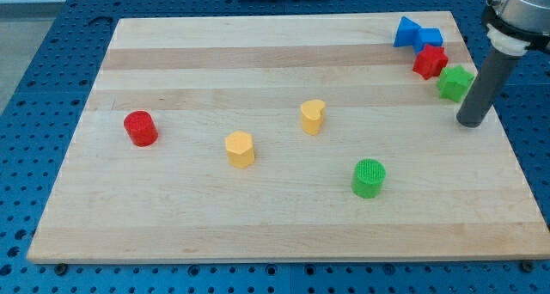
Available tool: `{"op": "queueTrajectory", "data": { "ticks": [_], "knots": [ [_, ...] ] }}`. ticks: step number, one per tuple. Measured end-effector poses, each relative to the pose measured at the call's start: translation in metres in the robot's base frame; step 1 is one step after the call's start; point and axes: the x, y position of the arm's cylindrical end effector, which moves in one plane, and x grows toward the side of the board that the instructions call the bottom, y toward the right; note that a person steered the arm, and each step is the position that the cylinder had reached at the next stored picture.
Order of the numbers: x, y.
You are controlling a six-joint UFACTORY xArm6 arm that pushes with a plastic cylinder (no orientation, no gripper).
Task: Slightly move the red star towards left
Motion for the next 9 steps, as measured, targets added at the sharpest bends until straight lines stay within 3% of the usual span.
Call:
{"op": "queueTrajectory", "data": {
  "ticks": [3,5,6,7,8,9],
  "knots": [
    [-0.044,-0.034],
    [0.005,-0.044],
    [-0.012,-0.107],
    [-0.065,-0.173],
    [-0.077,-0.245],
    [-0.045,-0.317]
  ]
}}
